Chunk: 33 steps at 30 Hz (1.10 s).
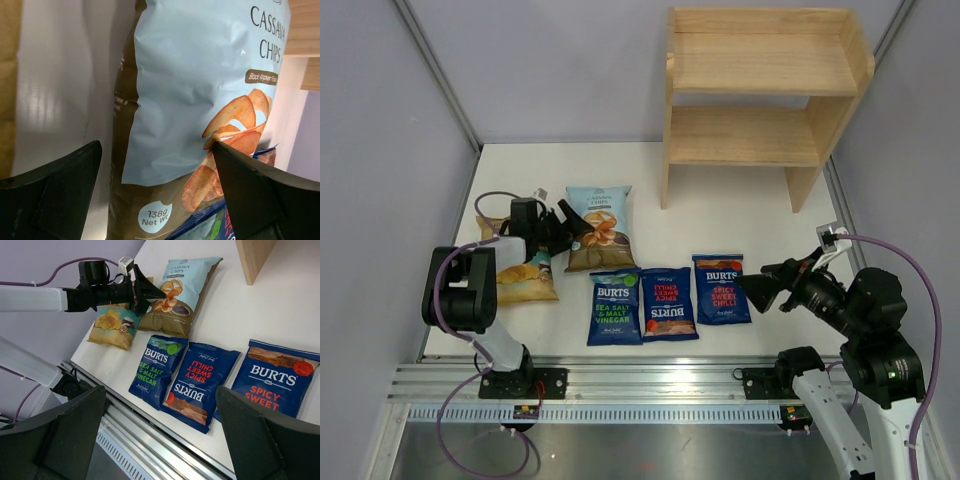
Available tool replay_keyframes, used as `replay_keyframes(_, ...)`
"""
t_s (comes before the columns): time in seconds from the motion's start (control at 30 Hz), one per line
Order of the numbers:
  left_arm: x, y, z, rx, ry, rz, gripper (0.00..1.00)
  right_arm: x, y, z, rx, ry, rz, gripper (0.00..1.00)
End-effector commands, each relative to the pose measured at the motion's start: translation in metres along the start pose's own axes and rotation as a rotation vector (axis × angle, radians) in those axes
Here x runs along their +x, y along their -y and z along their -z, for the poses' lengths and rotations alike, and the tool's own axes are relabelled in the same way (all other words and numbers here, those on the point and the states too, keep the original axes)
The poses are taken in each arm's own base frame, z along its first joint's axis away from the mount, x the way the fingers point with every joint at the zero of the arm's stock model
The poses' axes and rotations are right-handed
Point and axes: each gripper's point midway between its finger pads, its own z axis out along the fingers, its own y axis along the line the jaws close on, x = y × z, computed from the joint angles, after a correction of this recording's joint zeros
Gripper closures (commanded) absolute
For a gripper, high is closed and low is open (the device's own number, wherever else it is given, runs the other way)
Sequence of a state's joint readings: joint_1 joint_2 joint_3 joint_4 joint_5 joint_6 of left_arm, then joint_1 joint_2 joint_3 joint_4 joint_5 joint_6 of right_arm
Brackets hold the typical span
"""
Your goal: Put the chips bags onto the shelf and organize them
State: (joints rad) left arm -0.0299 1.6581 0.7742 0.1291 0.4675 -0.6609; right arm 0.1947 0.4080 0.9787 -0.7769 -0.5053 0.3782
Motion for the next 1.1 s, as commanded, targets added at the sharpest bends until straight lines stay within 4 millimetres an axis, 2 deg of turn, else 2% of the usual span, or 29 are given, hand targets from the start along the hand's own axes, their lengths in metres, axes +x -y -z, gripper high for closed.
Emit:
replay_keyframes(0.0,0.008,0.017,-0.011,0.1,0.03,0.001,0.07,-0.007,-0.012,-0.003,-0.064,0.012,0.017,0.0)
replay_keyframes(0.1,0.014,0.02,-0.015,0.116,0.051,0.005,0.24,-0.008,-0.013,-0.001,-0.064,0.015,0.02,0.01)
replay_keyframes(0.23,0.014,0.018,-0.011,0.12,0.104,0.033,0.56,-0.008,-0.014,0.002,-0.062,0.015,0.022,0.01)
replay_keyframes(0.47,0.005,0.023,0.008,0.116,0.196,0.066,0.89,-0.009,-0.011,0.001,-0.047,0.028,0.003,0.01)
replay_keyframes(0.67,-0.004,0.043,0.036,0.186,0.289,0.104,0.94,-0.006,-0.012,-0.006,-0.074,0.025,-0.033,0.01)
replay_keyframes(0.77,-0.01,0.06,0.052,0.256,0.335,0.126,0.94,-0.002,-0.013,-0.013,-0.106,0.006,-0.061,0.01)
replay_keyframes(0.8,-0.014,0.067,0.059,0.285,0.359,0.127,0.94,0.003,-0.01,-0.018,-0.108,-0.011,-0.082,0.01)
replay_keyframes(0.87,-0.018,0.082,0.074,0.349,0.396,0.118,0.94,0.001,-0.016,-0.024,-0.162,-0.009,-0.11,0.01)
replay_keyframes(0.9,-0.021,0.088,0.081,0.374,0.416,0.124,0.94,0.008,-0.011,-0.032,-0.166,-0.034,-0.144,0.0)
replay_keyframes(0.97,-0.03,0.103,0.099,0.426,0.471,0.111,0.95,0.004,-0.019,-0.039,-0.235,-0.034,-0.18,0.01)
replay_keyframes(1.0,-0.033,0.107,0.104,0.434,0.486,0.11,0.95,0.012,-0.017,-0.047,-0.255,-0.071,-0.212,0.01)
replay_keyframes(1.07,-0.041,0.12,0.122,0.463,0.533,0.103,0.95,0.003,-0.022,-0.055,-0.304,-0.056,-0.241,0.01)
